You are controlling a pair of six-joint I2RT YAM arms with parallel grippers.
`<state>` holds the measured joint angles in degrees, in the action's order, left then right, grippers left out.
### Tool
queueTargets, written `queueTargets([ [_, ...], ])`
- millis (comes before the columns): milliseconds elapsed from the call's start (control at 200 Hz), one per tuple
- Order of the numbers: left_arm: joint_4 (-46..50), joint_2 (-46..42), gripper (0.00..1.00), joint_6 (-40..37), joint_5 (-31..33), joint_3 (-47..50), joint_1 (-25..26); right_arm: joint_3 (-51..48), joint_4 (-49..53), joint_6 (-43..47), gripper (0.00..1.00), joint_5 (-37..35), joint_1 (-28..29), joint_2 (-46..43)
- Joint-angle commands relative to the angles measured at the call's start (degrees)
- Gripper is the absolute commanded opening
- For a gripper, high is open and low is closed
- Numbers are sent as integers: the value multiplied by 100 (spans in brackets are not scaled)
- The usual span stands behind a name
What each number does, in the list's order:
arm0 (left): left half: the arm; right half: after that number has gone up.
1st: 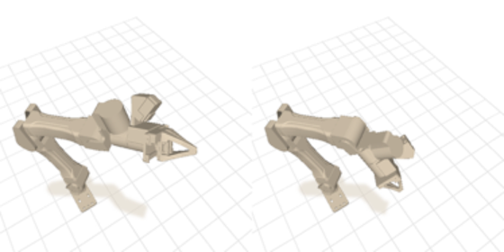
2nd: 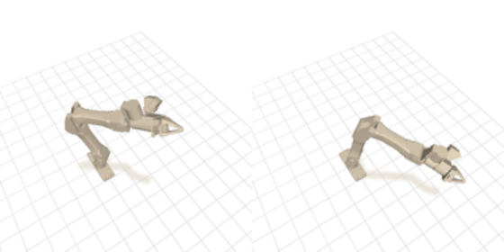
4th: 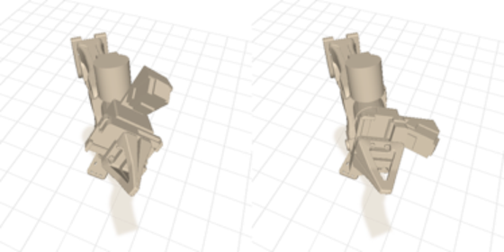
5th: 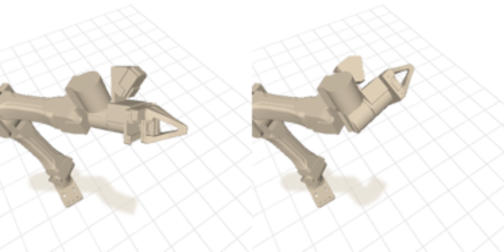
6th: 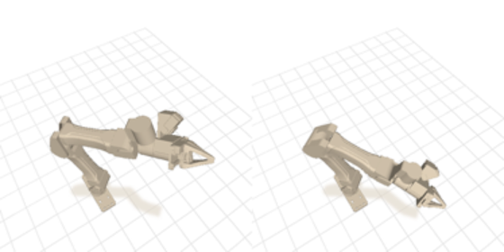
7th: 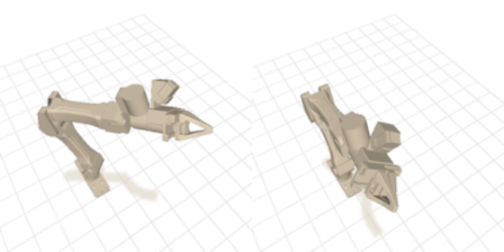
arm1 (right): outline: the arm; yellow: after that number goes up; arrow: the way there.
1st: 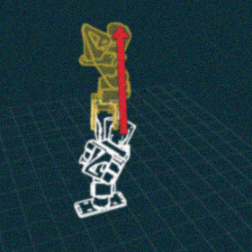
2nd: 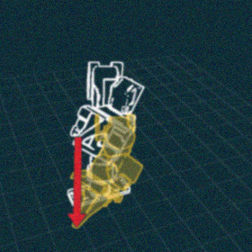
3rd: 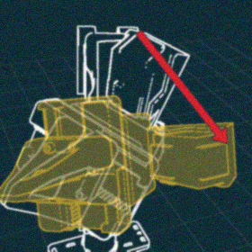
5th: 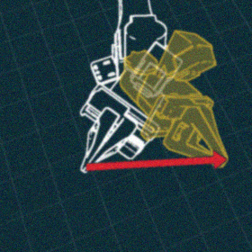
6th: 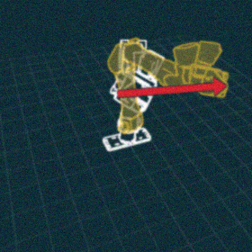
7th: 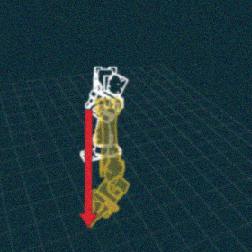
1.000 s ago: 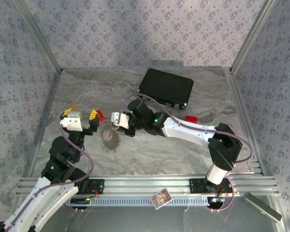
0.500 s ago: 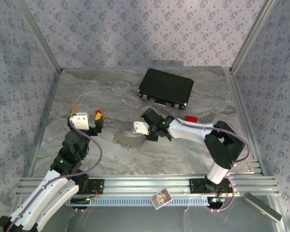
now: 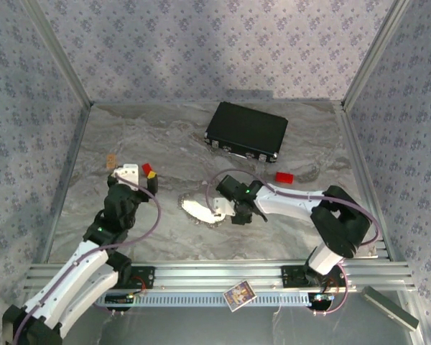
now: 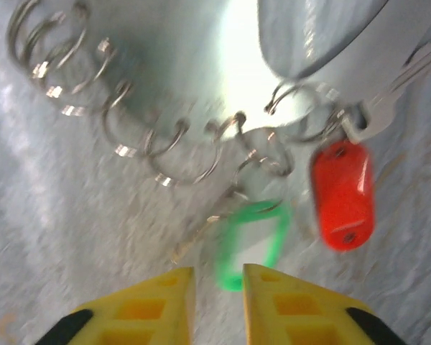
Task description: Put the keys on the keyring
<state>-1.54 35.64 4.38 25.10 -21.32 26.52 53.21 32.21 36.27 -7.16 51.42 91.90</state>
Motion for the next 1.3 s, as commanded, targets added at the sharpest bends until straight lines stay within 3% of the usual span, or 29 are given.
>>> queueTargets([
  [0,-254,251,92,-125,-185,-244,-115,-62,588,-193,30,346,-144,-372],
  [120,-526,527,93,-219,-179,-215,-238,-99,253,-436,34,552,-629,-998],
  [325,-1236,806,94,-398,-173,45,-800,-1275,-2519,-1727,35,287,-2309,-2844],
  [410,-1661,1130,94,-198,-395,190,-1206,-2099,-3951,-2338,44,104,-3287,-3394],
  [510,-2291,1692,95,-129,-582,316,-1416,-3061,-5548,-2867,48,69,-4310,-3465],
  [620,-2958,2429,96,-206,-748,348,-1556,-3699,-6956,-3110,49,395,-4965,-2721],
  [715,-3536,3103,96,-362,-917,346,-1652,-3787,-7838,-3234,47,820,-5142,-1881],
  [854,-4085,3853,96,-550,-1046,279,-1866,-3537,-8047,-3060,44,1183,-5214,-1120],
  [954,-4291,4115,98,-706,-1328,195,-2019,-3535,-8775,-3171,44,1276,-5294,-418],
  [1024,-4605,4370,100,-708,-1545,198,-2175,-3264,-8005,-3229,45,1252,-5375,-570],
  [1164,-5639,5340,100,-605,-1870,231,-2397,-3139,-7935,-3389,46,1358,-5500,-469],
  [1229,-4704,5158,100,-487,-1841,-75,-2459,-3117,-7901,-3398,47,1349,-5520,-466],
  [1294,-4604,5250,100,-286,-2009,-209,-2669,-3101,-7841,-3390,48,1327,-5510,-474],
])
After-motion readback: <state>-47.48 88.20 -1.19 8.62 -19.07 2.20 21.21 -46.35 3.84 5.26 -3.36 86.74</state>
